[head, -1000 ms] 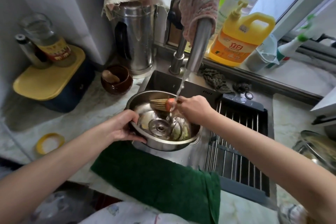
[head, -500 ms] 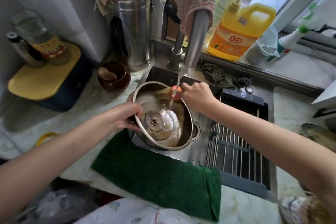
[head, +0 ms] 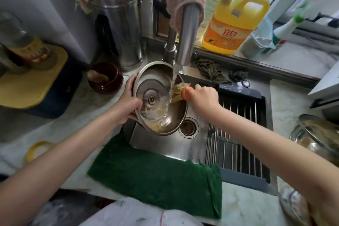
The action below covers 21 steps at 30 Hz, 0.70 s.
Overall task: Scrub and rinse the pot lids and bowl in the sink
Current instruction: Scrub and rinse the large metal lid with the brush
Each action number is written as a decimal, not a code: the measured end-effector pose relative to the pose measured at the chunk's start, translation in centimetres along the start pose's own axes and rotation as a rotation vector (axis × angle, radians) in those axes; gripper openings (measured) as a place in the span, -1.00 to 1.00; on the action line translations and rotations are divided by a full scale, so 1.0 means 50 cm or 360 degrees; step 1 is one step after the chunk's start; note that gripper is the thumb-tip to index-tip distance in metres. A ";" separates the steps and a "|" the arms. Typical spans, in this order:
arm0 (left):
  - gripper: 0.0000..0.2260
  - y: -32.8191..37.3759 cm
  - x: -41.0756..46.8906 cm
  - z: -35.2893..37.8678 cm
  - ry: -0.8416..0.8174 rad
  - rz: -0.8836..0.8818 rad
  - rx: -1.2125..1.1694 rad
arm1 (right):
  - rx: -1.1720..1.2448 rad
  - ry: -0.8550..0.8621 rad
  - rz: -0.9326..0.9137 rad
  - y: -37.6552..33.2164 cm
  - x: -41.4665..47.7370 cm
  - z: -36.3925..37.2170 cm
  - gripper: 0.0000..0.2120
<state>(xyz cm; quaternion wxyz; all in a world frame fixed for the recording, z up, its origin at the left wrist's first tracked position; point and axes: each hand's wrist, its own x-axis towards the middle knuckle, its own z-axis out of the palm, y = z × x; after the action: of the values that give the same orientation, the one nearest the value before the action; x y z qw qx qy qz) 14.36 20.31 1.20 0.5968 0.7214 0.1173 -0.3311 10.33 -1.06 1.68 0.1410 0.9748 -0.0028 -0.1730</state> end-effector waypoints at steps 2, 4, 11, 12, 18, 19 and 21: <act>-0.12 0.001 0.001 0.002 -0.0020 0.0095 0.0003 | 0.0056 0.0099 0.0049 0.008 -0.003 0.013 -0.65; -0.13 0.001 0.001 0.004 -0.0010 0.0161 -0.0022 | 0.0089 0.0029 -0.0009 0.002 -0.019 0.014 -0.66; -0.09 -0.046 0.004 0.029 0.0033 0.0308 -0.0178 | 0.1033 -0.0616 -0.0329 -0.046 -0.085 -0.003 -0.70; -0.08 -0.051 0.006 0.029 0.0032 0.0338 -0.0201 | 0.1228 -0.0647 -0.0324 -0.047 -0.085 -0.002 -0.64; -0.09 -0.057 0.001 0.014 0.0013 0.0249 -0.0217 | 0.0470 -0.0397 0.0151 -0.009 -0.063 0.039 -0.69; -0.09 -0.060 -0.001 0.015 -0.0017 0.0219 -0.0212 | 0.0401 -0.0292 0.0256 -0.004 -0.057 0.040 -0.69; -0.09 -0.064 -0.006 0.021 -0.0057 0.0173 -0.0205 | 0.0353 -0.0068 0.0381 0.002 -0.039 0.047 -0.64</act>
<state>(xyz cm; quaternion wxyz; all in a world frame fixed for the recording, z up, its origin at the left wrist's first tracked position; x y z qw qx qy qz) 11.98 20.21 -1.20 0.6611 0.6807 0.0884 -0.3029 7.72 -1.71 0.25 0.0521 0.9731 -0.1410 -0.1744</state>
